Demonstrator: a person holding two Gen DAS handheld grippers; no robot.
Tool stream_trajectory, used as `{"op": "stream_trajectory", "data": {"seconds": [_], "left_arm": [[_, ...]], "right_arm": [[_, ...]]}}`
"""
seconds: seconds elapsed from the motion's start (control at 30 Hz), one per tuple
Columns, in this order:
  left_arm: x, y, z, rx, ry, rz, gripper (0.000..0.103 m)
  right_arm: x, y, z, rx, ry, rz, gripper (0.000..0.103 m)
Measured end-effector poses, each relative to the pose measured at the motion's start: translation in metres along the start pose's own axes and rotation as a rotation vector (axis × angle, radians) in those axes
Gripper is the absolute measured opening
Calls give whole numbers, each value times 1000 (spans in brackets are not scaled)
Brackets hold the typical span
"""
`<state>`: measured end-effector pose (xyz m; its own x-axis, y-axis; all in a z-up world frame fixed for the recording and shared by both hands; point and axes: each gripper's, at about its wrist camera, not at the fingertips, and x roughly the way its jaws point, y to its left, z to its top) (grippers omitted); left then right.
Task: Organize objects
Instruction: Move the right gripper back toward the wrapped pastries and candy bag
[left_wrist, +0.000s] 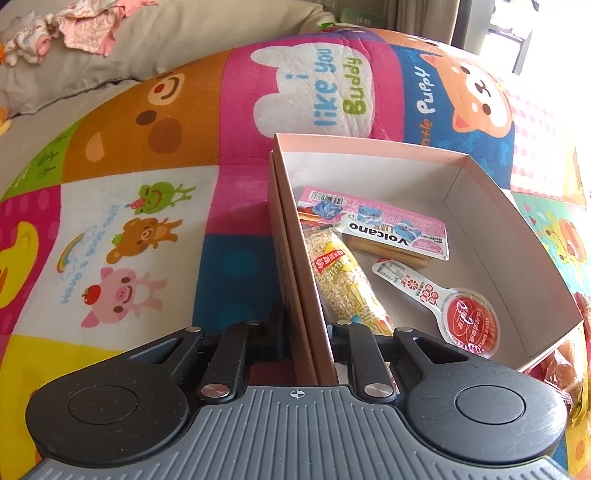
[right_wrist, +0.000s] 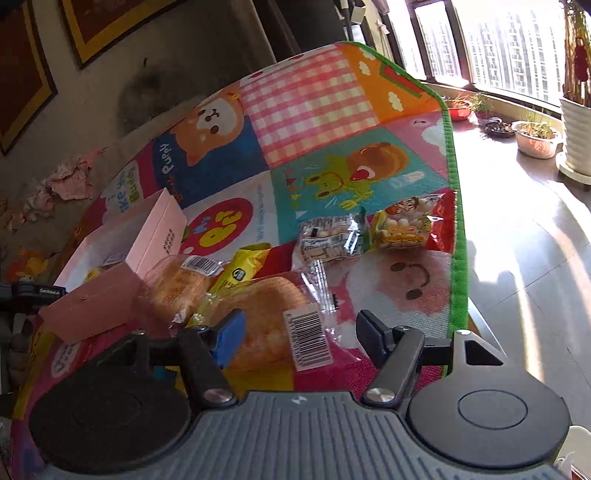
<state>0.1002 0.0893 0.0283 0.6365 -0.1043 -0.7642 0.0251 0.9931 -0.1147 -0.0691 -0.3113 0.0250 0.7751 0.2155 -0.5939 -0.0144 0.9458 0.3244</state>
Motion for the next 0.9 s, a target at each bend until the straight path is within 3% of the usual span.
{"op": "stream_trajectory", "data": {"seconds": [0.13,0.23,0.53,0.67,0.77,0.9], "left_arm": [[-2,-1,-2,4,1,5,17],[-3,-1,-3,2,2,0,17],[-3,0,-3,-10,2,-4,17],[-3,0,-3,-6,5,-1,17],[-3,-1,-2,-8,8,1,17],[-3,0,-3,-12,4,-2,17]], "right_arm": [[-12,2,7,-27,-60,-11,68],[-15,-13,25,-9,-129,-91,68],[31,-64,89,140,-196,-273,68],[68,-72,112,149,-159,-295,62],[89,-80,117,127,-77,-277,48],[81,-85,104,111,1,-243,42]]}}
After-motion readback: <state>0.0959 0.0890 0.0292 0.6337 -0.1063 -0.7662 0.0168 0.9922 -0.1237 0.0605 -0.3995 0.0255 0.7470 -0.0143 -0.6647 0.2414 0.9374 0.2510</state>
